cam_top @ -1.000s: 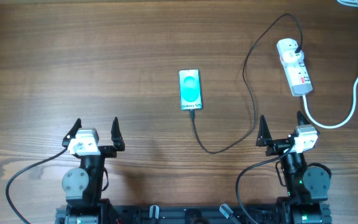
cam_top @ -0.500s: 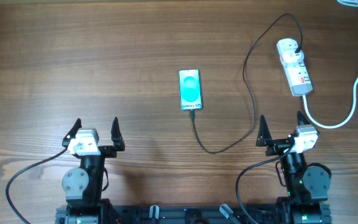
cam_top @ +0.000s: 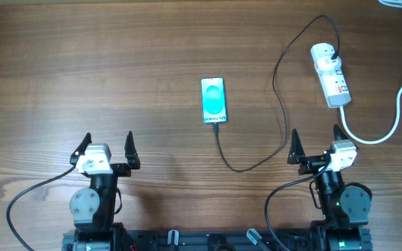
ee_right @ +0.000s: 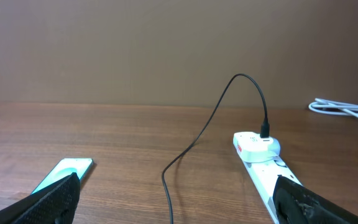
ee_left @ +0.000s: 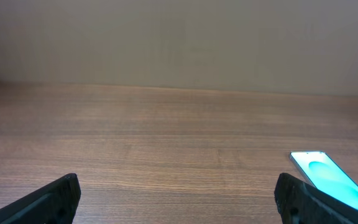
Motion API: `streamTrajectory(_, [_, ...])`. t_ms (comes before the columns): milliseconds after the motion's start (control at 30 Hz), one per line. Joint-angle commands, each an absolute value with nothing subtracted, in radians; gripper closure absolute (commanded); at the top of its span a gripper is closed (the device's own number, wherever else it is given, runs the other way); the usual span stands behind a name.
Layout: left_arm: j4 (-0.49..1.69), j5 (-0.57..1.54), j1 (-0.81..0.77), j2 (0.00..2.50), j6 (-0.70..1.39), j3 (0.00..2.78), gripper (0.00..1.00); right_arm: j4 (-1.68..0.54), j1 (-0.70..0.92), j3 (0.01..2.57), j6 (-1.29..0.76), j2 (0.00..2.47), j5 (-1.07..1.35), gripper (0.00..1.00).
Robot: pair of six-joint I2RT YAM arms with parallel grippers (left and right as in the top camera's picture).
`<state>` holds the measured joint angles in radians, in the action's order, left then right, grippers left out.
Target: Plug charger to phone and switch on socket
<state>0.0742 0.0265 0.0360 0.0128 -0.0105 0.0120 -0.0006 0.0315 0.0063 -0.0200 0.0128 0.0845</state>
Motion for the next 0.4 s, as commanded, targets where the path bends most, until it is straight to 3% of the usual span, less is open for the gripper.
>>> streamTrajectory(0, [0.075, 0.017, 0.042, 0.004, -0.019, 0.006, 0.0, 0.001, 0.035, 0.005, -0.002, 0.004, 0.074, 0.0])
streamTrajectory(367, [0.075, 0.017, 0.042, 0.004, -0.019, 0.006, 0.0, 0.001, 0.035, 0.006, -0.002, 0.004, 0.074, 0.0])
